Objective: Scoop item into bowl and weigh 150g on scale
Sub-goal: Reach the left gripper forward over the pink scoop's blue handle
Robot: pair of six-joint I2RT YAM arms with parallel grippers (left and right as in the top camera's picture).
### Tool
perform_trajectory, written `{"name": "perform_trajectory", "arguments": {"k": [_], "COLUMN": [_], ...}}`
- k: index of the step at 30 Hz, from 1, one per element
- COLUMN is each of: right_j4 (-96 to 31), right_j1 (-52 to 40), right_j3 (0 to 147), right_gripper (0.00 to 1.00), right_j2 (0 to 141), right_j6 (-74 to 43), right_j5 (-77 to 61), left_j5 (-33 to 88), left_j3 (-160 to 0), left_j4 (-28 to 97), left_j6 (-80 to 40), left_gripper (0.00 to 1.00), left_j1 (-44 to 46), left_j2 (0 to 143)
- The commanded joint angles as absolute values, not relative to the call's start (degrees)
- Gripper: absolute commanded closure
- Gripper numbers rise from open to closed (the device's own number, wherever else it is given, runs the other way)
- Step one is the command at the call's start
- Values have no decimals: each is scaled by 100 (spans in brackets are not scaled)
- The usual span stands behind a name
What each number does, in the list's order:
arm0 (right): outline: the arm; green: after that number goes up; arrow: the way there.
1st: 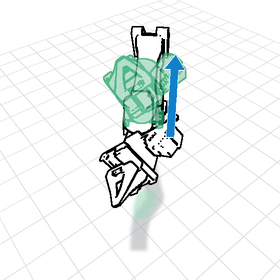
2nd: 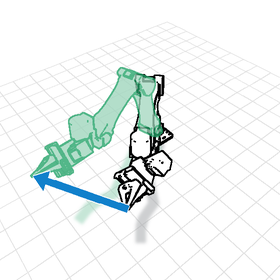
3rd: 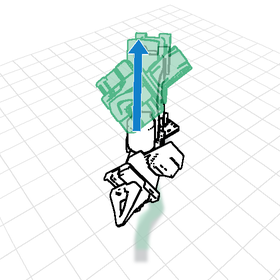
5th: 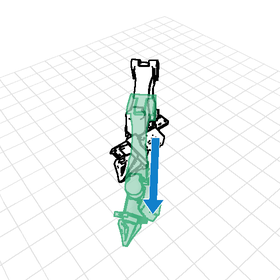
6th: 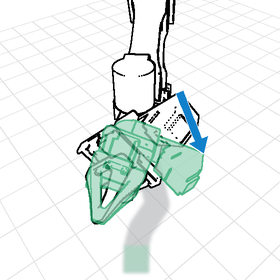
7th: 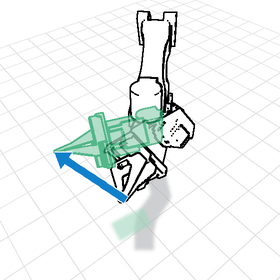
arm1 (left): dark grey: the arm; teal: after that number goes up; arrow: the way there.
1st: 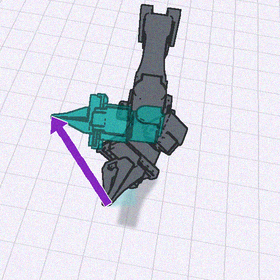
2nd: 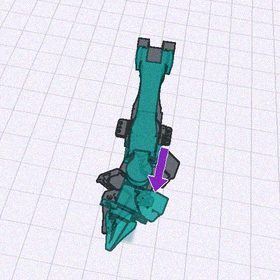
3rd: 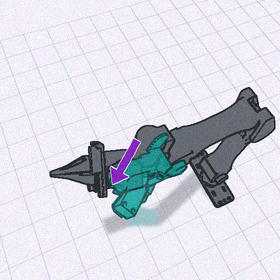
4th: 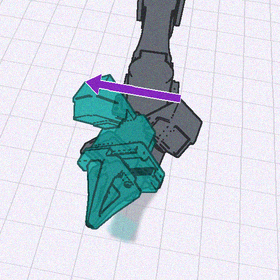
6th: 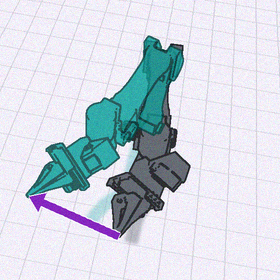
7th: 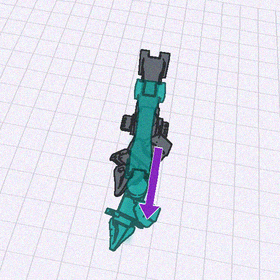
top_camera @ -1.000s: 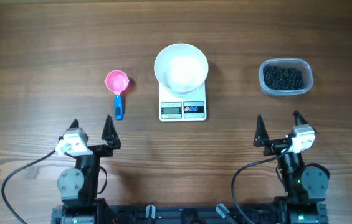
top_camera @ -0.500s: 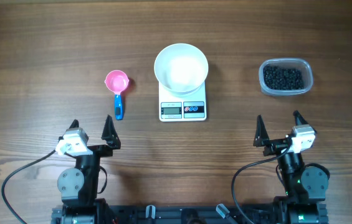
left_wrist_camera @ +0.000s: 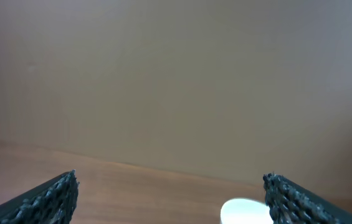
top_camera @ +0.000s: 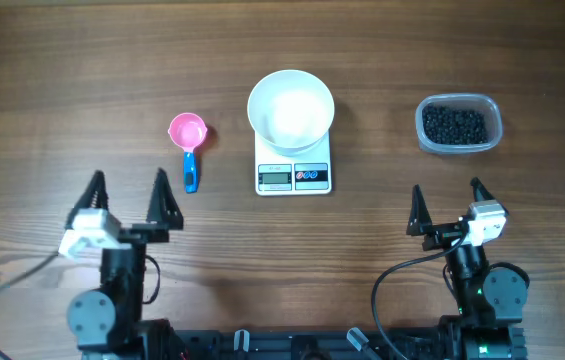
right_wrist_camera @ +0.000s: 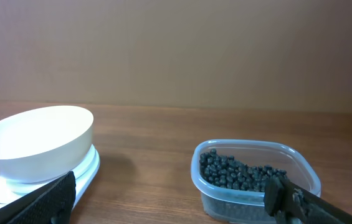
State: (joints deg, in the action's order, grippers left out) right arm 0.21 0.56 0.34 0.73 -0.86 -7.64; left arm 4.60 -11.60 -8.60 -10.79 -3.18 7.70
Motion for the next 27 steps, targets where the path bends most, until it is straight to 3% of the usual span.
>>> {"name": "perform_trajectory", "arguments": {"k": [1,7,12,18,23,25,26,27], "right_j4": [38,36,36,36,36,38,36,36], "right_j1": [84,84,84,84,84,84,84,84], "right_j3": [34,34,34,34,34,34,34,34], "right_gripper": [0,0,0,0,0,0,0,0], "right_j2": [43,43,43,43,43,43,43,43], "right_j6": [-154,-152,-152,-152,-154,-152,-154,-152], "right_j5": [-703,-703,-703,-703,-703,-703,-703,-703], "left_j5": [666,773,1175,2204,2569,2545,2545,2545], "left_j3": [-2359,-5728,-7572,-7712,-7710,-7708,-7706,-7706], "left_j4": [-502,2126,3754,3774,3730,3732,3732,3734], "left_j6": [-1116,-1083,-1072,-1186,-1243,-1243,-1243,-1243], "left_gripper": [0,0,0,0,0,9,9,1], "left_j1": [-366,-366,-366,-364,-366,-360,-360,-360], "left_j2": [1909,4810,7046,8560,8973,9006,9030,9070]}}
